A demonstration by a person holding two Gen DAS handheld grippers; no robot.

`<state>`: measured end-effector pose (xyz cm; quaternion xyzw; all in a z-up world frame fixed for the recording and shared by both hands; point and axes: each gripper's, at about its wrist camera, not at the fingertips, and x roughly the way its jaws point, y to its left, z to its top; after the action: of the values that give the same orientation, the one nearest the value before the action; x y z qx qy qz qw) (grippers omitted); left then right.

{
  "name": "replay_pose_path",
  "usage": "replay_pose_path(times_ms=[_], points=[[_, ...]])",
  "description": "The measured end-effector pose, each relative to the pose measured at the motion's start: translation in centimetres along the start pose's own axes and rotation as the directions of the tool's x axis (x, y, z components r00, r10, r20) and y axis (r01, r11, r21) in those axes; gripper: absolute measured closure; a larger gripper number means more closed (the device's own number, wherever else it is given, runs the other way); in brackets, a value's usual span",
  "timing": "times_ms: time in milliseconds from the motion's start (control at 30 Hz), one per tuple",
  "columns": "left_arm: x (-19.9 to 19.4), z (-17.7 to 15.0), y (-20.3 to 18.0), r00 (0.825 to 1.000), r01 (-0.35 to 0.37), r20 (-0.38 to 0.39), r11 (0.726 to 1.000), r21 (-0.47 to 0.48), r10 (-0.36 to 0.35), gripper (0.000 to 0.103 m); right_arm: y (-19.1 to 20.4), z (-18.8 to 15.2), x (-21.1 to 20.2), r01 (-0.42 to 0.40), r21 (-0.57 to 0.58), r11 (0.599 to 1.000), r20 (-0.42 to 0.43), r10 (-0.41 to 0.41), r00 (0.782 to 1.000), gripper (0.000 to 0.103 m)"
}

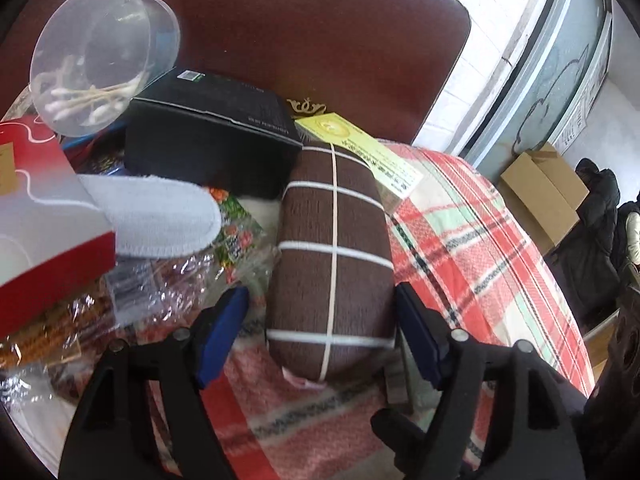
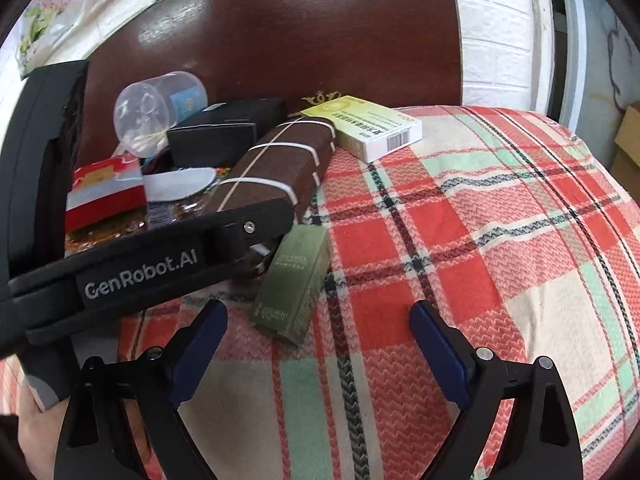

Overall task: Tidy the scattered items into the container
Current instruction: 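Grasp the brown wooden massager with the left gripper while the right gripper approaches the green box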

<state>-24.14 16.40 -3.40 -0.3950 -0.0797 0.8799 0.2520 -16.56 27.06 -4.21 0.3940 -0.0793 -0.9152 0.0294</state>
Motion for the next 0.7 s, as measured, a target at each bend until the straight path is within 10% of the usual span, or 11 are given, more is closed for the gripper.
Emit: replay_pose_path(times_ms=[500,700], points=[[2.6,2.2,-0.3,0.999,-0.032,0.006,0.997,0.077,0.031,0.020,2.0,1.0,1.7,0.127,-0.090,0.988,0.001,-0.128,0.992,0.031],[1.1,0.7,-1.3,0.999,-0.054,0.008,0.985,0.166,0.053,0.039,1.7,0.4,0.6,0.106,-0.054,0.993,0.001,-0.106,0.994,0.051]])
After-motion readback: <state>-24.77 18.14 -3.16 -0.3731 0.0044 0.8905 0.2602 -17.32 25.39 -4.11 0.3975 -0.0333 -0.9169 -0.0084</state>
